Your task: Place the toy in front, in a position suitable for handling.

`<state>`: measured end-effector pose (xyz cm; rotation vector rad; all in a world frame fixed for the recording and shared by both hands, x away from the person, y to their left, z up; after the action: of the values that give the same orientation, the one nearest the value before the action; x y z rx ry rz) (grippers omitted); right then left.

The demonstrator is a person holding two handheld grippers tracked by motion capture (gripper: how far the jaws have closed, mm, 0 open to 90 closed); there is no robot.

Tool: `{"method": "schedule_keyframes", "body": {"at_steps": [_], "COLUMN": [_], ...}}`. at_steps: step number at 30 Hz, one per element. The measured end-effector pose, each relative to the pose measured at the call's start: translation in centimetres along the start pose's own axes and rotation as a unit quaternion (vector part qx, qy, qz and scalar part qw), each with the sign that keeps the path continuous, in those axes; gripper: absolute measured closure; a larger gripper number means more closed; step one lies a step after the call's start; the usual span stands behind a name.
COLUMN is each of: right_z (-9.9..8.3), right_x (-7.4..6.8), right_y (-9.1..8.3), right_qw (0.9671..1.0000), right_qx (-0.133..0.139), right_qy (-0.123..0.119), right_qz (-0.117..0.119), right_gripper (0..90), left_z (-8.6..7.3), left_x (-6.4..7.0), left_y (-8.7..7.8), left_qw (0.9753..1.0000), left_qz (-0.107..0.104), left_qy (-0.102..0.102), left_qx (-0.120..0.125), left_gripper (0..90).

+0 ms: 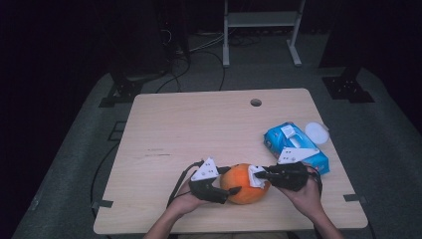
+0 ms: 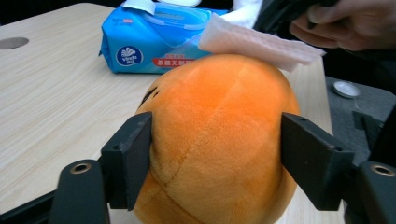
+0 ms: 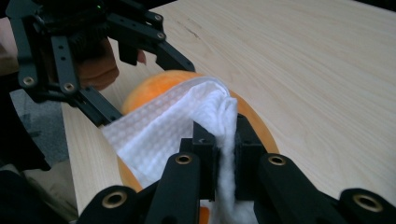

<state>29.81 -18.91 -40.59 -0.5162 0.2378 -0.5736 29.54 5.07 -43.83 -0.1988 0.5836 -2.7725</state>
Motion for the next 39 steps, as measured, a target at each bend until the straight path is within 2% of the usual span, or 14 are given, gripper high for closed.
{"method": "schedule_keyframes", "body": {"at_steps": [2,4,8,11,14,16,19,20,23,26,30,32,34,39], "right_z": [0.6,0.6,0.4,-0.2,-0.2,0.1,0.1,-0.1,-0.3,-0.6,-1.4,-2.1,-2.1,-0.8], "right_x": [-0.9,-1.0,-0.4,0.5,0.5,-0.1,-0.1,0.1,0.6,1.3,2.6,3.3,3.2,1.3], "right_y": [0.1,0.1,-0.1,-0.6,-0.8,-0.3,-0.1,-0.2,-0.3,-0.5,-0.8,-0.9,-0.9,-0.6], "right_qw": [0.9999,0.9998,0.9999,0.9998,0.9999,1.0,0.9999,0.9999,0.9999,1.0,0.9996,0.9988,0.9989,0.9997], "right_qx": [0.006,0.004,0.001,-0.006,-0.002,0.0,-0.003,-0.003,0.0,-0.005,-0.015,-0.026,-0.024,-0.018], "right_qy": [-0.013,-0.02,-0.013,-0.007,-0.002,-0.009,-0.012,-0.007,-0.001,0.004,0.02,0.039,0.037,0.008], "right_qz": [0.007,0.003,-0.001,-0.016,-0.013,-0.003,0.002,0.008,0.012,-0.001,-0.014,-0.014,-0.014,-0.012], "right_gripper": [81.9,81.9,81.9,81.9,81.9,81.9,81.9,81.9,81.9,81.9,81.9,81.8,81.8,81.8], "left_z": [0.2,0.2,0.1,0.1,0.2,0.4,0.4,0.3,0.1,-0.2,-0.3,-0.2,-0.2,0.5], "left_x": [0.3,0.2,-0.3,-0.4,-0.2,0.5,0.4,0.0,-0.6,-0.7,-0.7,-0.4,-0.3,0.7], "left_y": [0.2,0.1,-0.2,-0.2,0.0,0.2,0.1,-0.2,-0.4,-0.4,-0.6,-0.6,-0.5,0.0], "left_qw": [0.9999,0.9999,0.9997,0.9994,0.9994,0.9999,1.0,0.9999,0.9999,1.0,0.9998,0.9995,0.9995,0.9998], "left_qz": [0.009,0.013,0.021,0.025,0.02,0.006,-0.003,-0.015,-0.011,-0.007,-0.017,-0.03,-0.028,-0.015], "left_qy": [0.007,0.008,-0.01,-0.023,-0.027,-0.011,-0.004,0.001,-0.005,-0.003,-0.008,-0.011,-0.012,-0.011], "left_qx": [-0.006,-0.008,-0.003,0.001,0.004,0.0,-0.003,-0.001,0.003,-0.002,-0.007,-0.005,-0.004,-0.007], "left_gripper": [29.5,30.4,31.3,31.0,29.8,27.7,22.6,20.0,21.0,28.7,29.1,29.1,30.2,31.2]}}
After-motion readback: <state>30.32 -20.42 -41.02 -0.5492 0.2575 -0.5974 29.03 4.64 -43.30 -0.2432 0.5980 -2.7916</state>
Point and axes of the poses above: each handheld gripper's, and its own axes: y roughly forward along the jaws, z roughly out of its top, x roughly to its right, the point moved 2 cm from there along y, roughly forward along the jaws, and after that the axes turned 4 degrees about -z, right-handed, at the moved point
